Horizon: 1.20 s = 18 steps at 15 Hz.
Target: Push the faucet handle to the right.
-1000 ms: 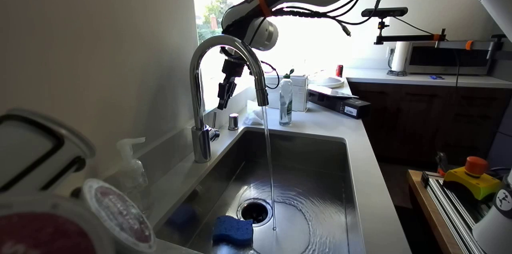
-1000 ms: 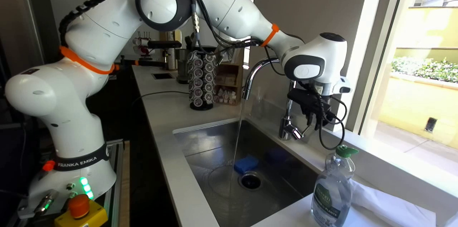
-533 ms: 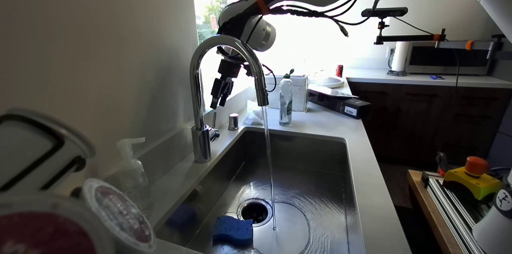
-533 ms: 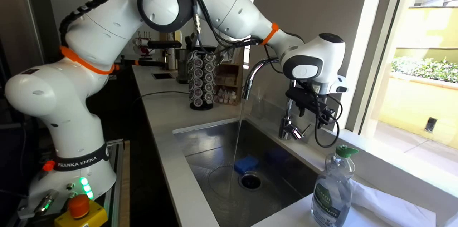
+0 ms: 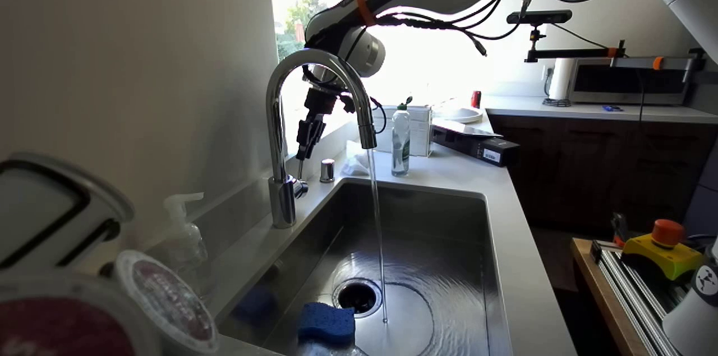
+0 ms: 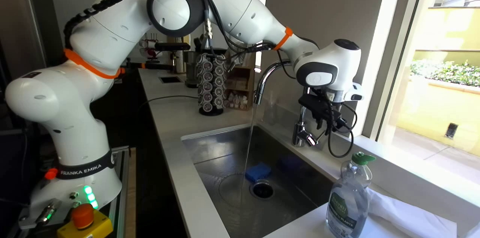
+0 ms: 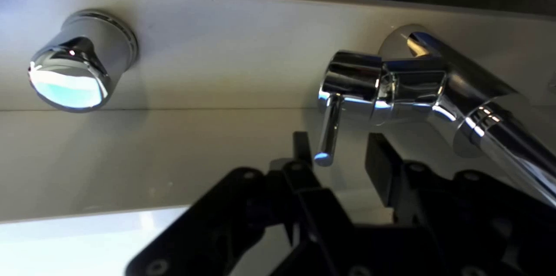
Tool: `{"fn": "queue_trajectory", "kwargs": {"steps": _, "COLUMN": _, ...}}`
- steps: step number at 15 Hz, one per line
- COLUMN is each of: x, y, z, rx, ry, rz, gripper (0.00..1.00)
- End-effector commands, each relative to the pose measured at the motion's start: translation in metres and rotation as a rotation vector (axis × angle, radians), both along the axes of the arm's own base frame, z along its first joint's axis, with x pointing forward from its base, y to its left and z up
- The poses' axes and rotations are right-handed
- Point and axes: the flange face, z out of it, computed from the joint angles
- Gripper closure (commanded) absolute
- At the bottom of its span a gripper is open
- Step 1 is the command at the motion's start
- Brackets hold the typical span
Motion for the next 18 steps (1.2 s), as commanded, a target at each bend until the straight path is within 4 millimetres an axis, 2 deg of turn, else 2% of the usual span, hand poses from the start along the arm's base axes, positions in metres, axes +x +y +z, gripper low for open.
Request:
{"fn": "queue_trajectory", "kwargs": {"steps": 1, "x": 0.006, "y": -0.001, "z": -0.006, "rx": 0.02, "ry": 0.006, "rz": 0.012, "gripper": 0.91}}
{"fn": "queue_trajectory", "kwargs": {"steps": 2, "x": 0.007, "y": -0.002, "z": -0.006, "rx": 0.018, "ry": 0.005, "rz": 0.012, "gripper": 1.0}}
{"fn": "queue_trajectory", "kwargs": {"steps": 8, "x": 0.006, "y": -0.004, "z": -0.006, "rx": 0.025, "ry": 0.019, "rz": 0.021, "gripper": 0.97}}
{"fn": "queue_trajectory", "kwargs": {"steps": 13, "x": -0.003, "y": -0.006, "z": 0.002, "rx": 0.022, "ry": 0.044, "rz": 0.066, "gripper": 0.97}}
{"fn": "queue_trajectory", "kwargs": {"steps": 18, "x": -0.01, "y": -0.007, "z": -0.007, "rx": -0.007, "ry": 0.073, "rz": 0.112, "gripper": 0.97}}
